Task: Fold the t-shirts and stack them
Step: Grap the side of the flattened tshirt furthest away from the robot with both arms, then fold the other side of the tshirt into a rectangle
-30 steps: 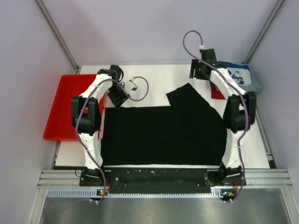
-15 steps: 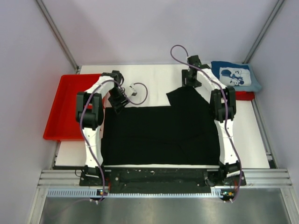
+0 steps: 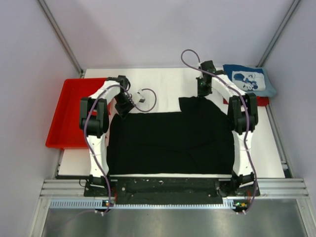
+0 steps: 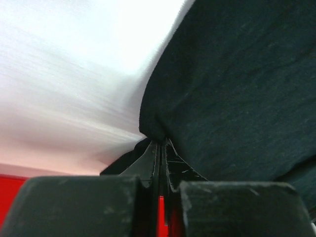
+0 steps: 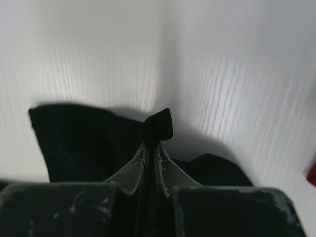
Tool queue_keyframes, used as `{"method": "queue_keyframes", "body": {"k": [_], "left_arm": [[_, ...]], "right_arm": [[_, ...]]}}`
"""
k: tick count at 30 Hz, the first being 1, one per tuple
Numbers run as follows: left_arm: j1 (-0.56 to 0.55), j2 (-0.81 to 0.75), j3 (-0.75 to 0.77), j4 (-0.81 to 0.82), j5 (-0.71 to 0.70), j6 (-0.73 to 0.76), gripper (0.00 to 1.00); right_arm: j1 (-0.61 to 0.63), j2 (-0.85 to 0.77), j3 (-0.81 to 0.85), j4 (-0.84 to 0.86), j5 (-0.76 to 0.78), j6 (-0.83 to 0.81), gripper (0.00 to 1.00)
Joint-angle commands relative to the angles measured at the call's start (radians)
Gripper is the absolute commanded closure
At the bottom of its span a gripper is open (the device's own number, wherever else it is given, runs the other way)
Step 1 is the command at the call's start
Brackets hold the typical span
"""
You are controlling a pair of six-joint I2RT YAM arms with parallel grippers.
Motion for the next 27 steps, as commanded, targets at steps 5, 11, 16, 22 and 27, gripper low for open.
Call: {"method": "queue_keyframes", "body": {"k": [5, 11, 16, 22, 27], "left_arm": [[-0.008, -0.285, -0.151, 0.039, 0.035, -0.023, 1.00], [-0.025, -0.474, -0.365, 0.001, 0.066, 0.025, 1.00], [-0.027, -0.566, -0.529, -0.050, 0.070, 0.045, 1.00], [-0.040, -0.585, -0.670, -0.038, 0.070, 0.037, 1.00], [-0.042, -0.572, -0.682, -0.002, 0.049, 0.020, 1.00]], "right_arm": [[0.013, -0.593, -0.436, 0.130, -0.003, 0.036, 1.00], [0.006, -0.997, -0.835, 0.101, 0.030, 0.108, 1.00], [-0.008, -1.267, -1.039, -0.011, 0.011, 0.211, 1.00], [-0.013, -1.450, -1.231, -0.043, -0.041, 0.349, 1.00], [-0.019, -1.502, -1.257, -0.060, -0.010, 0.442, 1.00]]}}
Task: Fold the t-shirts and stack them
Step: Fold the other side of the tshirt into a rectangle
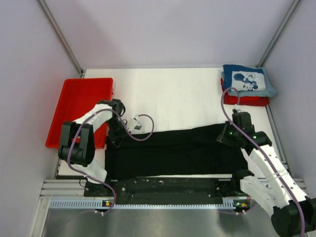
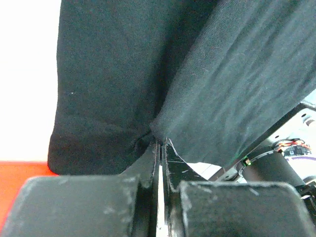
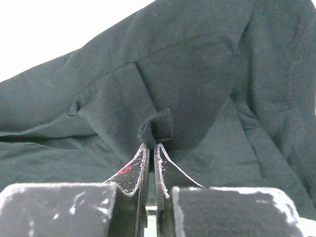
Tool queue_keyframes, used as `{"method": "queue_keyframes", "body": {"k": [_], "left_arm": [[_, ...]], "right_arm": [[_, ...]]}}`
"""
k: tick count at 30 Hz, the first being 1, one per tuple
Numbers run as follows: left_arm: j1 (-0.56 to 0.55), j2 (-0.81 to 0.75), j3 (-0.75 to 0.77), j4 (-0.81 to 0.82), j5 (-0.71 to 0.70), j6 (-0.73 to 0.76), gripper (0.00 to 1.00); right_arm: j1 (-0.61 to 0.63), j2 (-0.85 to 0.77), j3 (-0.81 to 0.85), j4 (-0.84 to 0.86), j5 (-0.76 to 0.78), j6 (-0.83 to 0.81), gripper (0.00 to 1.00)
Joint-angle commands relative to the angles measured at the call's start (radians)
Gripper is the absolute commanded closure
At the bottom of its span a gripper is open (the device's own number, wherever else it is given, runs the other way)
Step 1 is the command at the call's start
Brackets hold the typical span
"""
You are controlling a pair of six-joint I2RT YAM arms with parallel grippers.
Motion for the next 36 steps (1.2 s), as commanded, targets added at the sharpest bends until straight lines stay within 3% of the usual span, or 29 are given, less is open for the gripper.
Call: {"method": "queue_keyframes", "body": {"k": [1, 5, 8, 9, 11, 13, 14, 16, 18, 21, 23, 24, 25, 28, 32, 36], "left_arm": [[-0.004, -0.020, 0.004, 0.011, -0.003, -0.001, 1.00], [-0.010, -0.036, -0.014, 0.018, -0.011, 0.012, 1.00], [-0.010, -0.057, -0.034, 0.010, -0.023, 0.030, 0.81], [-0.010, -0.060, -0.034, -0.008, -0.022, 0.041, 0.74], [-0.010, -0.071, -0.025, -0.063, -0.008, 0.065, 0.67], [-0.010, -0.098, 0.003, -0.143, 0.024, 0.104, 0.54], [-0.010, -0.118, 0.016, -0.194, 0.046, 0.128, 0.42], [-0.010, -0.155, 0.053, -0.278, 0.086, 0.177, 0.37], [-0.010, -0.187, 0.075, -0.271, 0.095, 0.176, 0.42], [-0.012, -0.186, 0.087, -0.162, 0.083, 0.095, 0.65], [-0.016, -0.142, 0.099, -0.076, 0.067, 0.018, 0.81], [-0.020, -0.108, 0.104, -0.035, 0.055, -0.009, 0.94], [-0.021, -0.073, 0.109, -0.009, 0.043, -0.031, 1.00], [-0.026, 0.030, 0.106, 0.011, 0.031, -0.045, 1.00], [-0.029, 0.060, -0.011, 0.053, -0.023, -0.030, 1.00], [-0.029, 0.063, -0.095, 0.114, -0.123, -0.034, 1.00]], "right_arm": [[-0.010, -0.046, -0.006, -0.004, 0.020, 0.128, 1.00], [-0.022, -0.114, -0.040, -0.046, 0.021, 0.217, 1.00], [-0.033, -0.193, -0.081, -0.073, 0.064, 0.306, 0.99], [-0.039, -0.219, -0.095, -0.082, 0.072, 0.336, 0.94], [-0.044, -0.266, -0.113, -0.119, 0.104, 0.414, 0.65], [-0.044, -0.309, -0.106, -0.161, 0.163, 0.462, 0.46], [-0.044, -0.323, -0.095, -0.176, 0.200, 0.468, 0.45], [-0.044, -0.332, -0.060, -0.191, 0.248, 0.459, 0.44], [-0.044, -0.319, -0.026, -0.172, 0.267, 0.420, 0.44], [-0.044, -0.284, -0.006, -0.071, 0.219, 0.311, 0.47], [-0.044, -0.236, -0.018, 0.040, 0.140, 0.243, 0.60], [-0.044, -0.213, -0.034, 0.095, 0.080, 0.226, 0.67], [-0.042, -0.179, -0.047, 0.164, 0.029, 0.211, 0.74], [-0.029, -0.060, -0.064, 0.273, -0.075, 0.179, 0.82], [-0.021, 0.083, -0.064, 0.252, -0.031, 0.145, 0.89], [-0.022, 0.137, -0.116, 0.223, 0.051, 0.206, 0.88]]}}
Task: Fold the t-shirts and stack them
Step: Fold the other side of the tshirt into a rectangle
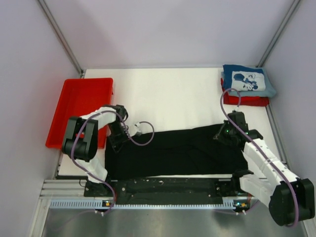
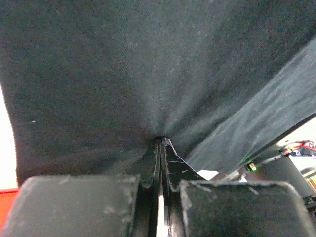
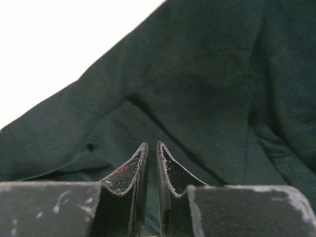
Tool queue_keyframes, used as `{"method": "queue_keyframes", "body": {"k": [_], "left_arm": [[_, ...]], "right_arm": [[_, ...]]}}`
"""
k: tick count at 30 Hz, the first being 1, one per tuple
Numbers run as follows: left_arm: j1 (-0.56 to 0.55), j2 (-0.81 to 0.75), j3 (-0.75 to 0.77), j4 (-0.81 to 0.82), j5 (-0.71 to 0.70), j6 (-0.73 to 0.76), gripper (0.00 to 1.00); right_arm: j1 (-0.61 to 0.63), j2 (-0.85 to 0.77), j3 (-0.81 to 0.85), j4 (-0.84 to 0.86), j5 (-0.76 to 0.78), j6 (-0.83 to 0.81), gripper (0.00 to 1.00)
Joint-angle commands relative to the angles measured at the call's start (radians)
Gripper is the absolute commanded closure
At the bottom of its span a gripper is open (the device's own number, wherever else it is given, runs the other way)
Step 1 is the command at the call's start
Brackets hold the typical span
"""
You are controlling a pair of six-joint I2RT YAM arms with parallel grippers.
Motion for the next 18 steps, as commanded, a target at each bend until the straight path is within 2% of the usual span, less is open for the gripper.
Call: {"method": "queue_keyframes", "body": {"k": [1, 3, 5, 8, 12, 15, 18], "left_arm": [[-0.004, -0.008, -0.057, 0.060, -0.108, -0.019, 1.00], [-0.004, -0.015, -0.037, 0.067, -0.122, -0.026, 0.94], [-0.007, -0.034, 0.015, 0.050, -0.082, -0.021, 0.78], [-0.049, -0.076, 0.147, -0.001, 0.036, -0.003, 0.67], [-0.209, -0.075, 0.357, -0.013, 0.153, -0.045, 0.64], [-0.369, 0.003, 0.505, 0.017, 0.234, -0.113, 0.64], [-0.469, 0.087, 0.605, 0.086, 0.349, -0.214, 0.61]], "right_arm": [[0.003, 0.011, -0.051, 0.003, 0.088, 0.034, 0.87], [0.001, -0.038, -0.074, -0.008, 0.139, 0.051, 0.85], [-0.006, -0.106, -0.080, -0.037, 0.183, 0.051, 0.75], [-0.048, -0.167, -0.085, -0.097, 0.228, 0.066, 0.57], [-0.150, -0.187, -0.138, -0.060, 0.170, 0.086, 0.57], [-0.157, -0.140, -0.148, 0.032, 0.123, 0.041, 0.60], [-0.157, -0.037, -0.122, 0.061, 0.095, -0.002, 0.61]]}}
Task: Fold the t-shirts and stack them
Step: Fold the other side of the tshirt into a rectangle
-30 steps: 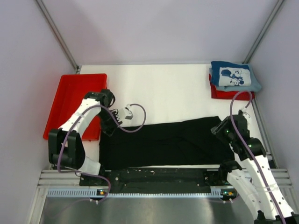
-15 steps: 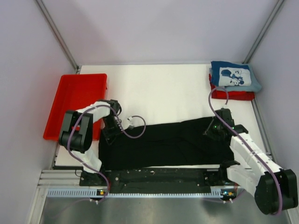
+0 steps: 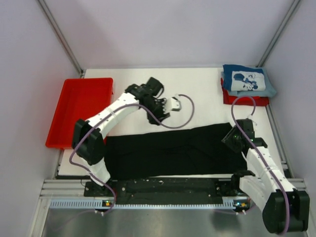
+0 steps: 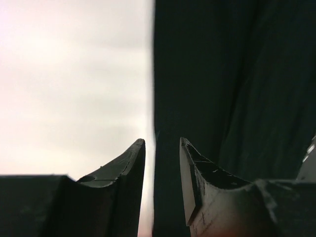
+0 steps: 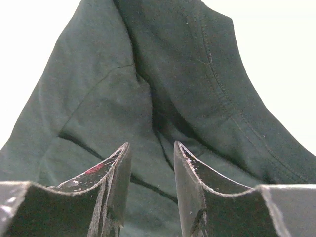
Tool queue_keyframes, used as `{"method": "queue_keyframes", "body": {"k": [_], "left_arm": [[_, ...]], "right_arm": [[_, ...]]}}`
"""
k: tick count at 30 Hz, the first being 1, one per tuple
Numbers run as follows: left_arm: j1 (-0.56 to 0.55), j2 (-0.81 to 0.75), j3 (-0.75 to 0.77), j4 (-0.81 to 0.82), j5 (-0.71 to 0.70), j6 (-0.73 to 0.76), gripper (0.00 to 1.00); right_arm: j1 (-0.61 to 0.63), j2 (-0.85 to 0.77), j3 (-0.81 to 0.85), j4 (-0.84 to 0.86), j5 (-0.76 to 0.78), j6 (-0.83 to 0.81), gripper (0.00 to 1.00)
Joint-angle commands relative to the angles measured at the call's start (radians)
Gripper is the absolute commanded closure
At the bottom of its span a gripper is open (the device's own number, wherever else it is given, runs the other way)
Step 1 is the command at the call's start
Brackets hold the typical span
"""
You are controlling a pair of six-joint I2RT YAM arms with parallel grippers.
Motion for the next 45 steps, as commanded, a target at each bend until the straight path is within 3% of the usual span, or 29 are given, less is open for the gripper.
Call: {"method": "queue_keyframes", "body": {"k": [1, 6, 11, 15, 21, 25, 30, 31, 39, 45], "left_arm": [[-0.145, 0.114, 0.133, 0.076, 0.250, -0.151, 0.60], [-0.271, 0.249, 0.185, 0.245, 0.318, -0.260, 0.55], [-0.303, 0.365, 0.207, 0.391, 0.368, -0.396, 0.50], [-0.306, 0.447, 0.294, 0.397, 0.378, -0.455, 0.49], [-0.318, 0.536, 0.354, 0.327, 0.370, -0.412, 0.49], [-0.354, 0.558, 0.362, 0.262, 0.379, -0.343, 0.60], [-0.374, 0.541, 0.366, 0.248, 0.343, -0.318, 0.89], [-0.374, 0.535, 0.366, 0.241, 0.341, -0.312, 1.00], [-0.374, 0.420, 0.298, 0.213, 0.373, -0.266, 1.00], [-0.380, 0.294, 0.092, 0.285, 0.417, -0.265, 1.00]], "right_arm": [[-0.005, 0.135, 0.031, 0.096, -0.037, -0.072, 0.62], [-0.005, 0.204, 0.042, 0.121, -0.040, -0.117, 0.75], [-0.003, 0.186, 0.037, 0.106, -0.046, -0.133, 0.88], [-0.003, 0.181, 0.043, 0.092, -0.069, -0.130, 0.89], [-0.003, 0.156, 0.051, 0.067, -0.075, -0.120, 0.96], [-0.003, 0.144, 0.057, 0.058, -0.066, -0.117, 1.00], [-0.005, 0.149, 0.060, 0.049, -0.043, -0.110, 1.00], [-0.005, 0.146, 0.059, 0.047, -0.037, -0.107, 1.00], [-0.003, 0.132, 0.057, 0.044, -0.017, -0.103, 1.00], [-0.003, 0.124, 0.065, 0.034, -0.047, -0.109, 0.97]]}}
